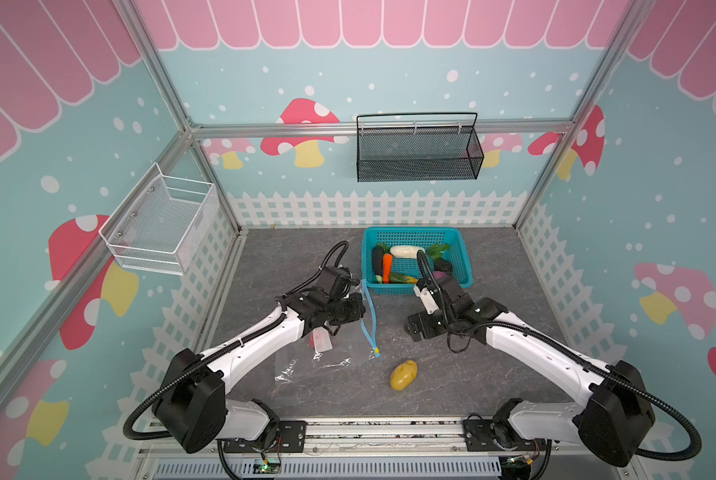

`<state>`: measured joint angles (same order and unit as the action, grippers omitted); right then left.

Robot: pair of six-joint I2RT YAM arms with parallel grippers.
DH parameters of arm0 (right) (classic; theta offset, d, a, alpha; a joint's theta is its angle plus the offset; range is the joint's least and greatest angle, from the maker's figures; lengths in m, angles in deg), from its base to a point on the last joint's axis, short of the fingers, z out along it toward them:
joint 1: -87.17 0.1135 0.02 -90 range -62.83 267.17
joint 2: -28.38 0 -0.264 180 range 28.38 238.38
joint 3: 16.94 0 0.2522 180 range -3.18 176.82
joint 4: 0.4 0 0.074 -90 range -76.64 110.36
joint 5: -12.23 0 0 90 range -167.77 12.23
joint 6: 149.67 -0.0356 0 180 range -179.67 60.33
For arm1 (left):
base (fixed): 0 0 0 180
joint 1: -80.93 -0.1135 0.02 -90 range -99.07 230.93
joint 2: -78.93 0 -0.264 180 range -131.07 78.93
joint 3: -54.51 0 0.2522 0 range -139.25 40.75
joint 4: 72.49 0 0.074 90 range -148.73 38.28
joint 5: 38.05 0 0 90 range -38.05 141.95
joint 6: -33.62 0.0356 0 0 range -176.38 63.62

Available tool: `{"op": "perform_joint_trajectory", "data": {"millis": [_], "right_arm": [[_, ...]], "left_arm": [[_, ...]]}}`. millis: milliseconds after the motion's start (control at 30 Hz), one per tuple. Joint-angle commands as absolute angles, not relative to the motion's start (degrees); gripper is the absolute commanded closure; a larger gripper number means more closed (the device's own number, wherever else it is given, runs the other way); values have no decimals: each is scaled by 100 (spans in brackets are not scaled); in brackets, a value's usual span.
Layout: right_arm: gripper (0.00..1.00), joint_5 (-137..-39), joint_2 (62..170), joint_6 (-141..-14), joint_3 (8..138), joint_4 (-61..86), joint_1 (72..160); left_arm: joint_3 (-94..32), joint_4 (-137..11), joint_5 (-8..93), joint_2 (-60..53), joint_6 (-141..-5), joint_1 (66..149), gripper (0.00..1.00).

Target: Place the food in the zip-top bag and seal the zipper

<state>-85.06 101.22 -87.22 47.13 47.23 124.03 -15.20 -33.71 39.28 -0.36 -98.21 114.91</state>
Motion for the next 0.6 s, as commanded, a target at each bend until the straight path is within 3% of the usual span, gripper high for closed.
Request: {"op": "perform_joint_trajectory", "data": {"millis": [0, 333, 567], "right_arm": [[2, -9773, 9851, -9647, 4166, 4752, 12651], [0, -8920, 9198, -8610, 3817, 4401, 13524], [2, -8985, 9708, -8707, 3989, 4428, 14268]], "left_arm": [[-1362, -3523, 3924, 123, -9888, 11451, 100], [-1280, -3526, 3895, 188, -9883, 11404, 100], [-1295, -3507, 3869, 161, -9900, 11376, 100]]}}
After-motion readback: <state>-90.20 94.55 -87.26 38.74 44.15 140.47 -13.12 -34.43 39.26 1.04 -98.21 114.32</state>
